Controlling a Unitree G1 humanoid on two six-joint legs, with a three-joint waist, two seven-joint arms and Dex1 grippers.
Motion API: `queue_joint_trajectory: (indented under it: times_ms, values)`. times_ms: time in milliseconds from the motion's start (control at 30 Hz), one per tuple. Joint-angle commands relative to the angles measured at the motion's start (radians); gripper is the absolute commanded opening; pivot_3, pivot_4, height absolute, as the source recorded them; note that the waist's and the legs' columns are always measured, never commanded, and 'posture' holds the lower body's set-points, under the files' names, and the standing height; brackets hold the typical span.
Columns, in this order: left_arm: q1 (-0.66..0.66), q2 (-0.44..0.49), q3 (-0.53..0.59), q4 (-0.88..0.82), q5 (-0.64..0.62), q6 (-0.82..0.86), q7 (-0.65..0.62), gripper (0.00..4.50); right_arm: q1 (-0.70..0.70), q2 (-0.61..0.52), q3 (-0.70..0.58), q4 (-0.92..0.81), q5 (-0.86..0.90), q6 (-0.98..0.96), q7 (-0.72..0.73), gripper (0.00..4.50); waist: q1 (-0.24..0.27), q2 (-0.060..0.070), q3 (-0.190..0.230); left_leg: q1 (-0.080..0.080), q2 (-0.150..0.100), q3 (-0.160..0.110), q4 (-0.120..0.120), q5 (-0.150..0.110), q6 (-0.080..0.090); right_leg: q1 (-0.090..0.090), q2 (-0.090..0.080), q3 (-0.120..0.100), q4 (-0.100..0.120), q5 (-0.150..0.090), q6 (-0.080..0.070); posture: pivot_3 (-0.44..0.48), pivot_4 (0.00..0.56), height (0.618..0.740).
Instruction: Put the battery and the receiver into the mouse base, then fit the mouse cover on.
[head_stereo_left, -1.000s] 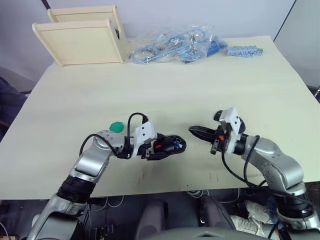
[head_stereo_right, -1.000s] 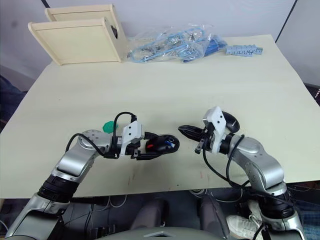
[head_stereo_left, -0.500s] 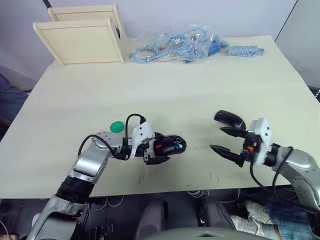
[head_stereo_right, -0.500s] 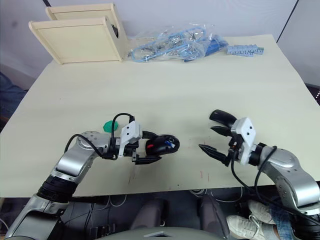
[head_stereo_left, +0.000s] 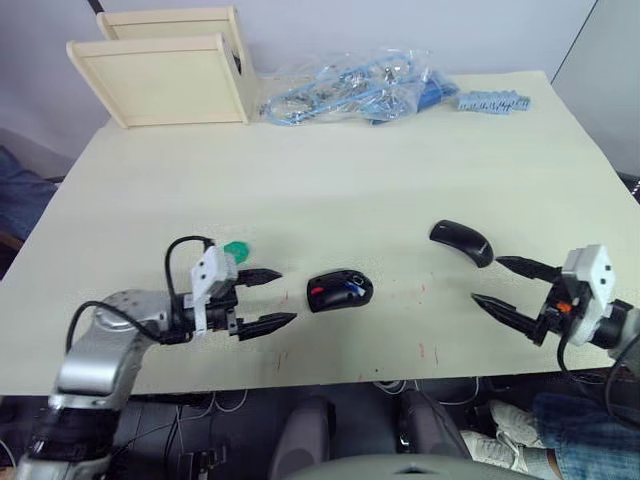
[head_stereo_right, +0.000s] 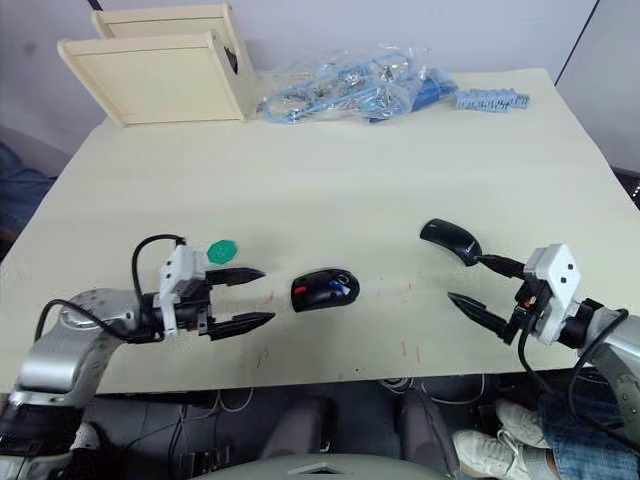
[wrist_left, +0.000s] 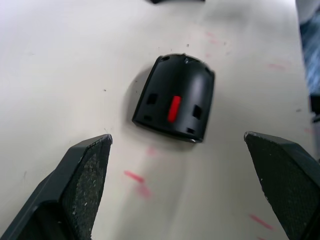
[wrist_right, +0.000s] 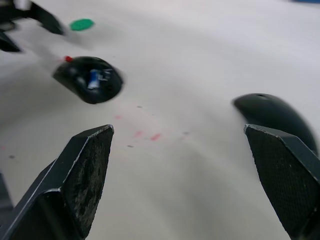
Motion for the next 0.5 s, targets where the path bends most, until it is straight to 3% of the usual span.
queue_joint_trajectory:
  times_ms: [33,300,500]
  values:
    - [0.052,0.005,0.072,-0.06,-0.037,-0.015,0.012,4.5,-0.019,-0.012,-0.03,-0.001,0.005,-0.035,-0.001,4.39,0.003,0.0,0.0,0.0,0.0,0.0,0.0,0.0,0.0,0.0,0.0,0.0,0.0,0.0,0.0,0.0,0.15,0.74]
    - [0.139,-0.02,0.14,-0.085,-0.065,-0.036,0.049,4.5,-0.046,-0.027,-0.028,0.028,0.003,-0.049,0.008,4.39,0.015,0.0,0.001,0.0,0.0,0.001,0.0,0.0,0.0,0.0,0.0,0.0,-0.001,0.0,0.0,0.0,0.15,0.74]
    - [0.175,-0.043,0.196,-0.105,-0.186,-0.073,-0.052,4.5,-0.084,-0.033,-0.009,0.071,-0.049,-0.032,-0.064,4.39,0.014,-0.001,0.001,0.0,0.0,0.005,0.0,0.0,0.0,0.0,0.0,0.0,-0.001,0.0,0.0,0.0,0.15,0.74]
